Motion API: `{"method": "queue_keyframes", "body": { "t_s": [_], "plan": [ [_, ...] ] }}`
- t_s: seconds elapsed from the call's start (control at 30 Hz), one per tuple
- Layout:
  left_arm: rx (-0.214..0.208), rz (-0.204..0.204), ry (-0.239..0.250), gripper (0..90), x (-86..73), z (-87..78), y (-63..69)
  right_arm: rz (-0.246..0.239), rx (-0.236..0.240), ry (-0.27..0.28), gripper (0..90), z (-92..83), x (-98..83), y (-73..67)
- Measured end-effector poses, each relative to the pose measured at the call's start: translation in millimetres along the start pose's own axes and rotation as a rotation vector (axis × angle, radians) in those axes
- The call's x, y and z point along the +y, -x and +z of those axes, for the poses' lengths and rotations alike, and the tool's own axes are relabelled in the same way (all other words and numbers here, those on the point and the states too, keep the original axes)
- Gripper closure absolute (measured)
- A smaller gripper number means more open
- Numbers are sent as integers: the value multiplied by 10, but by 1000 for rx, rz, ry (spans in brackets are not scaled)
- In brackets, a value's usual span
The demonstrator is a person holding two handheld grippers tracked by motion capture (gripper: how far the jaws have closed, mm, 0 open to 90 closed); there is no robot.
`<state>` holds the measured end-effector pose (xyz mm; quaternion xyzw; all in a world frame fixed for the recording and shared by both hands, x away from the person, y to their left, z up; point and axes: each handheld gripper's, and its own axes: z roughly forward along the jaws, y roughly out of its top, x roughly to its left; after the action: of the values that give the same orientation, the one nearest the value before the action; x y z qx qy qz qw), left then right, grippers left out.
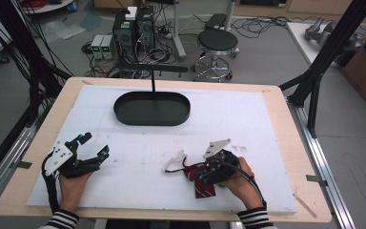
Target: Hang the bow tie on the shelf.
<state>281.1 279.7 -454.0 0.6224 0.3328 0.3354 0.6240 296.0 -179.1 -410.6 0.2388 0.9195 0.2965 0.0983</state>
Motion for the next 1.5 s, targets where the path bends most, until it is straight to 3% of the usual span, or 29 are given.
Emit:
{"method": "queue_keyframes", "body": {
  "t_s": [0.4, 0.57, 0.83, 0.9, 0.97, 1.03, 1.5],
  "plan": [
    [-1, 0, -1, 164, 0, -1, -1, 68, -6, -34, 460, 56, -9, 22],
    [-1, 0, -1, 164, 1, -1, -1, 82, 6, -42, 452, 66, -17, 29],
    [0, 0, -1, 164, 0, -1, -1, 53, -2, -96, 473, 106, 7, 5],
    [0, -1, 0, 165, 0, 0, 2, 17, -29, -127, 527, 137, 22, -11],
    [0, -1, 0, 165, 0, -1, 1, 18, -31, -130, 538, 139, 27, -12],
    [0, -1, 0, 165, 0, -1, 1, 9, -50, -140, 627, 132, 35, -13],
    [-1, 0, -1, 165, 0, -1, -2, -16, -76, -148, 725, 120, 44, -24]
  ]
}}
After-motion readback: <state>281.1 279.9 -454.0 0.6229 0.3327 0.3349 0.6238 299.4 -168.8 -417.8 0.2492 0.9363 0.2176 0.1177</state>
